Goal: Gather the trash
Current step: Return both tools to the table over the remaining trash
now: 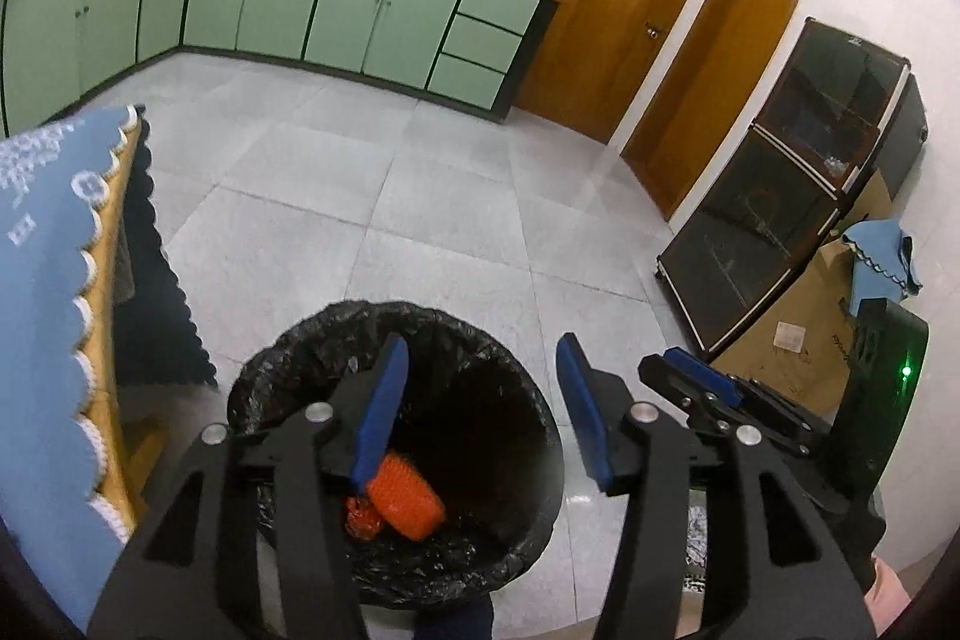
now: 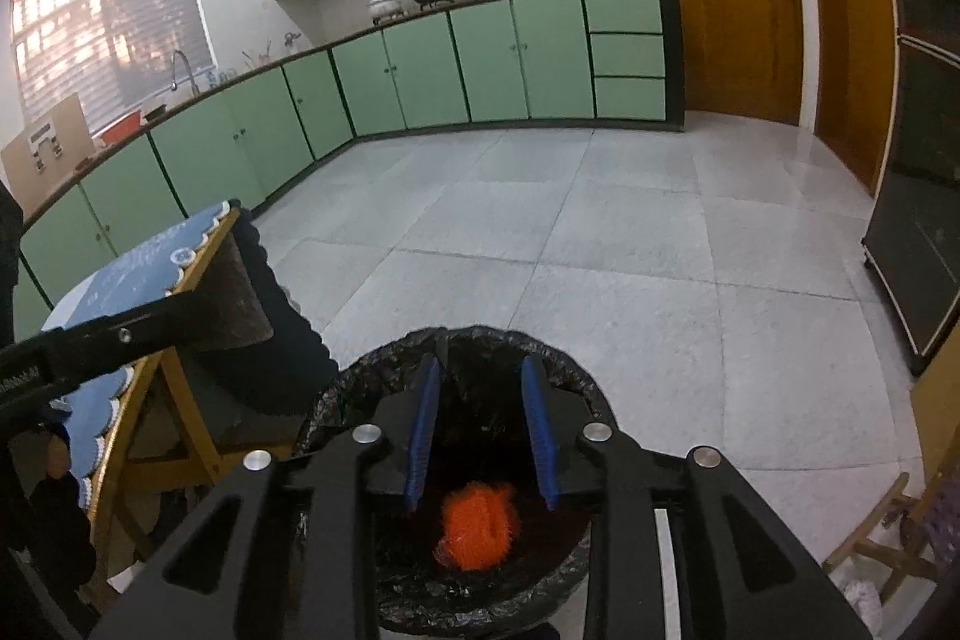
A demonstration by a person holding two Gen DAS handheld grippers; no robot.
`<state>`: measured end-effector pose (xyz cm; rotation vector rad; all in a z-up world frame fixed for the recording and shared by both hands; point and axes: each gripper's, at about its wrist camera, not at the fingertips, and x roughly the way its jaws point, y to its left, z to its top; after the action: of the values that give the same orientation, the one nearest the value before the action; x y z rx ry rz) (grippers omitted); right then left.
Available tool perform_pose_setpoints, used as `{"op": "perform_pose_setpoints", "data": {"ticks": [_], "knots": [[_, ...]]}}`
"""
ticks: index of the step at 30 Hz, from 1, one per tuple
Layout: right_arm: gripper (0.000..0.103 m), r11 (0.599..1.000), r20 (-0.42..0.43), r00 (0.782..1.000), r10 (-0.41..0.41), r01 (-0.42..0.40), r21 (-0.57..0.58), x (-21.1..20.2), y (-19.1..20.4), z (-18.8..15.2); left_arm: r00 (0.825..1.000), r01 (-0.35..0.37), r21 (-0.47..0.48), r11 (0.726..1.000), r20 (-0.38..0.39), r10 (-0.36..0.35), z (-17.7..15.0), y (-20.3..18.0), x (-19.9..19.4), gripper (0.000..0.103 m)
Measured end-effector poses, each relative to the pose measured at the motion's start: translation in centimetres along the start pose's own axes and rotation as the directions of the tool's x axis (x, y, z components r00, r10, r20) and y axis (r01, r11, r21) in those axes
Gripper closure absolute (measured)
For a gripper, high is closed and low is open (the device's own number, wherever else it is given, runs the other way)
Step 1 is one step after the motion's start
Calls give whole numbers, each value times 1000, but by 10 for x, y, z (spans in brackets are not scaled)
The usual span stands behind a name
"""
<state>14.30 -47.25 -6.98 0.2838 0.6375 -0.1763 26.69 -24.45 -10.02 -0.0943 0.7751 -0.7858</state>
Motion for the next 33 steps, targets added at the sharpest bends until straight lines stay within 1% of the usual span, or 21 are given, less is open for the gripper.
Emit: {"op": "perform_pose_setpoints", "data": {"ticks": [2,4,6,8,10,11,13,14,16,17,18,19,20,21,22,24,25,28,30,31,33], "knots": [[74,1000,25,1000,4,-4,3,-13,6,4,999,-9,11,1000,31,8,3,-6,-15,53],[72,1000,47,999,10,-9,-8,-25,14,7,994,-55,36,998,94,51,3,-12,-47,53],[69,999,78,997,18,-15,-36,-39,28,10,986,-100,40,994,136,94,3,-14,-74,53],[64,998,106,993,48,-43,-47,-55,45,12,970,-163,32,986,187,154,-1,-10,-108,51],[49,995,128,988,80,-73,-62,-66,64,12,949,-228,26,973,230,216,-9,-2,-141,46],[44,993,142,985,98,-88,-75,-73,78,11,932,-273,18,962,252,260,-14,5,-161,44],[41,987,151,979,137,-123,-102,-80,103,9,895,-361,1,932,283,346,-26,21,-197,41],[39,982,153,974,166,-149,-119,-84,119,8,880,-390,-8,921,290,376,-29,28,-210,40],[38,968,154,962,225,-202,-151,-91,149,5,830,-474,-42,879,311,462,-39,44,-242,40],[38,960,153,956,249,-222,-169,-92,161,4,801,-516,-62,855,320,506,-45,54,-258,40],[38,951,151,950,274,-244,-190,-93,176,3,763,-564,-88,821,325,559,-53,65,-277,40],[38,939,145,942,302,-269,-212,-94,191,1,735,-596,-108,795,324,595,-59,74,-290,40],[38,918,128,929,346,-308,-249,-94,212,-3,716,-618,-120,777,324,619,-63,80,-300,40],[38,907,119,923,366,-326,-268,-94,225,-5,692,-643,-131,755,323,645,-67,86,-310,40],[38,885,103,909,404,-360,-295,-93,244,-9,660,-676,-142,724,321,679,-76,93,-322,40],[38,851,74,886,457,-412,-325,-90,269,-14,636,-699,-159,697,307,708,-85,103,-338,40],[38,828,46,873,485,-442,-346,-85,287,-19,634,-701,-168,693,298,714,-88,106,-343,40],[39,789,-13,860,510,-474,-391,-70,324,-28,634,-703,-197,684,262,728,-101,120,-355,39],[39,776,-39,855,518,-489,-399,-63,339,-33,644,-699,-209,684,230,729,-110,129,-355,38],[39,768,-57,850,523,-499,-401,-59,347,-37,655,-692,-215,689,213,725,-113,133,-354,38],[39,758,-77,847,526,-508,-410,-55,355,-43,667,-686,-220,693,190,720,-119,140,-351,38]]}}
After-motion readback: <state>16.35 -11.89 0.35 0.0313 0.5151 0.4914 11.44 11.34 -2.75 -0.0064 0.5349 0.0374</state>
